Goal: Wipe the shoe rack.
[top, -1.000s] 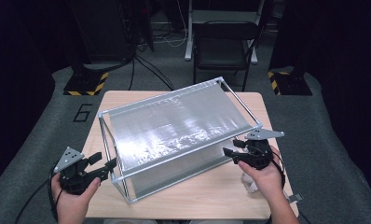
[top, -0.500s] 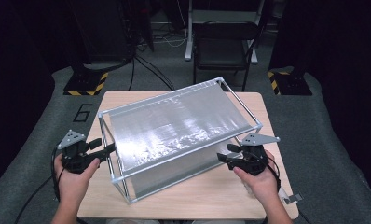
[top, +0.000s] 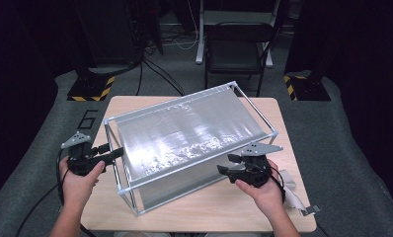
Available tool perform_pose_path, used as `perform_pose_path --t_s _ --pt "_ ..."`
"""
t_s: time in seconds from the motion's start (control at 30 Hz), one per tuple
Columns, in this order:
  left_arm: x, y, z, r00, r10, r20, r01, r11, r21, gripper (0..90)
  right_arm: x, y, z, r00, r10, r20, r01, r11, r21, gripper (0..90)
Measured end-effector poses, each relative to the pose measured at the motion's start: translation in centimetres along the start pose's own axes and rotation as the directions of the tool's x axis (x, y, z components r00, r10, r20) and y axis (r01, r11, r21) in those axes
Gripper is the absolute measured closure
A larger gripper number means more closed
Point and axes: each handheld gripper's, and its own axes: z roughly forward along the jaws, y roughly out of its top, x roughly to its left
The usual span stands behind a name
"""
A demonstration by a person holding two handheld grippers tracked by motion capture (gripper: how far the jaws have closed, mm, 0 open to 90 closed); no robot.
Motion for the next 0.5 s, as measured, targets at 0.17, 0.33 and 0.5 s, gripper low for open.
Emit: perform_pose_path --t_s 0.17,0.33,0.5 --pt "-0.6 -0.2 0.0 1.0 0.002 0.002 -0.002 1.0 -0.001 40.0 0.4 0.1 0.7 0.9997 -0.015 -0.021 0.015 1.0 0.008 41.5" --pt "-1.7 -0.6 0.0 1.0 0.008 0.004 -0.008 1.0 -0.001 37.7 0.3 0.1 0.7 0.9998 -0.01 -0.017 0.01 1.0 0.018 41.3" --pt "-3.0 -1.3 -0.3 1.0 0.001 0.006 -0.001 0.9999 -0.013 34.8 -0.4 0.3 0.3 0.9999 -0.011 -0.004 0.011 0.999 0.03 41.2"
